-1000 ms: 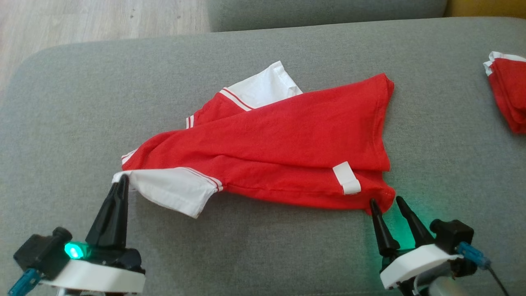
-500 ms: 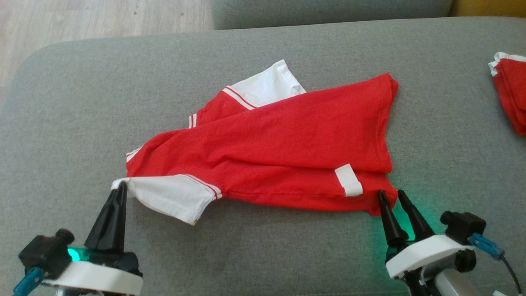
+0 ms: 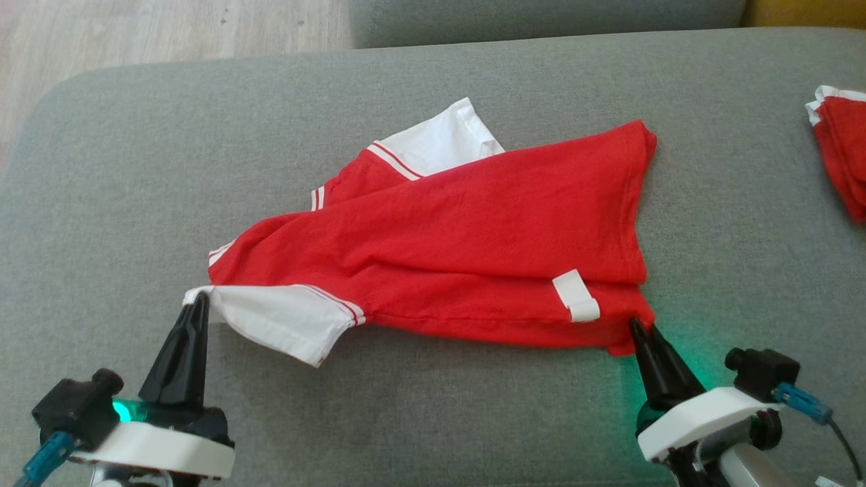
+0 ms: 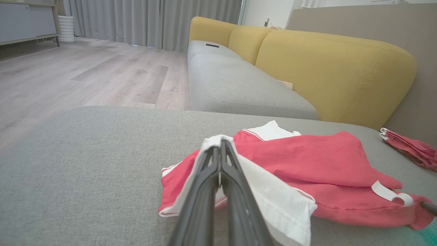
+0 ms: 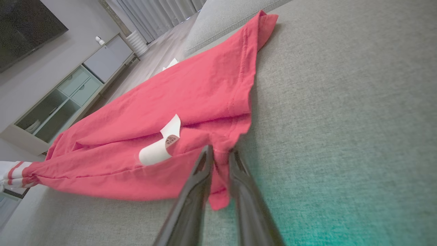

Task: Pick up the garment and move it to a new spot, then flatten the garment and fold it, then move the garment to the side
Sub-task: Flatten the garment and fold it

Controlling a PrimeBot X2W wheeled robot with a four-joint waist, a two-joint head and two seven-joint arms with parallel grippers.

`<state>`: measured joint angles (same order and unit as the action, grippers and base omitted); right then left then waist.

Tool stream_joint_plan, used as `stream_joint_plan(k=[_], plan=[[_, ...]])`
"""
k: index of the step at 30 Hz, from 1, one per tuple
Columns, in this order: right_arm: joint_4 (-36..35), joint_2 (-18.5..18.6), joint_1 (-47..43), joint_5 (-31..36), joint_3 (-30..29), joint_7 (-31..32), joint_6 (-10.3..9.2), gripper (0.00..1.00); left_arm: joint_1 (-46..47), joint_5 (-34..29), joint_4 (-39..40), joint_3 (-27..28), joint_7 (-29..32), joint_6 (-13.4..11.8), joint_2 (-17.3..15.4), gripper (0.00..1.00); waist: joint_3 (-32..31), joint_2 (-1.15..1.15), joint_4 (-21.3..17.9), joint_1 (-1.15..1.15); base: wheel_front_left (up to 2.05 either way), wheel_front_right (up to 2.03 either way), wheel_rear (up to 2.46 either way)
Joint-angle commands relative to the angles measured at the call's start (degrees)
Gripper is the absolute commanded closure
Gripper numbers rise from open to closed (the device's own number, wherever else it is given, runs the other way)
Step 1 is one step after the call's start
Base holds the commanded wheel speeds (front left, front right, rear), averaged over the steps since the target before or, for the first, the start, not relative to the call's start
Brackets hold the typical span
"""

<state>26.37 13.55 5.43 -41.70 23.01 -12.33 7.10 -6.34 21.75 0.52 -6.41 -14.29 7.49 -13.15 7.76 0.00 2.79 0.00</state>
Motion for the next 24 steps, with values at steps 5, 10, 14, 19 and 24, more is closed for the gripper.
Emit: stream_joint_plan(k=[5, 10, 14, 19, 24], plan=[[-2.6, 1.8, 0.7, 0.4, 0.8, -0.8, 0.39, 1.00, 2.6, -0.3, 1.4, 2.5, -0.7, 0.0, -0.9, 1.00, -0.4, 0.00, 0.0, 0.00, 0.00, 0.00, 0.00], [-5.7, 3.0, 0.4, 1.5, 0.1, -1.4, 0.39, 1.00, 2.8, 1.4, 2.3, 3.4, -0.7, 0.0, -0.1, 1.00, -1.3, 0.00, -0.3, 0.00, 0.00, 0.00, 0.00], [-11.7, 5.6, 0.8, 1.8, -2.5, -1.9, 0.39, 1.00, 4.5, 8.6, 5.7, 3.9, -0.7, 0.0, 0.3, 1.00, -3.0, 0.00, -0.6, 0.00, 0.00, 0.00, 0.00], [-21.6, 11.9, 2.4, 3.5, -7.5, 0.9, 0.39, 1.00, 12.5, 19.6, 11.0, 3.4, 0.2, 0.0, -2.5, 1.00, -5.7, 0.00, -0.4, 0.00, 0.00, 0.00, 0.00], [-30.9, 18.1, 7.1, 4.9, -12.9, 9.0, 0.39, 1.00, 26.3, 28.1, 13.5, 4.9, 6.5, -0.7, -4.2, 1.00, -7.4, 0.00, -0.9, 0.00, 0.00, 0.00, 0.00]])
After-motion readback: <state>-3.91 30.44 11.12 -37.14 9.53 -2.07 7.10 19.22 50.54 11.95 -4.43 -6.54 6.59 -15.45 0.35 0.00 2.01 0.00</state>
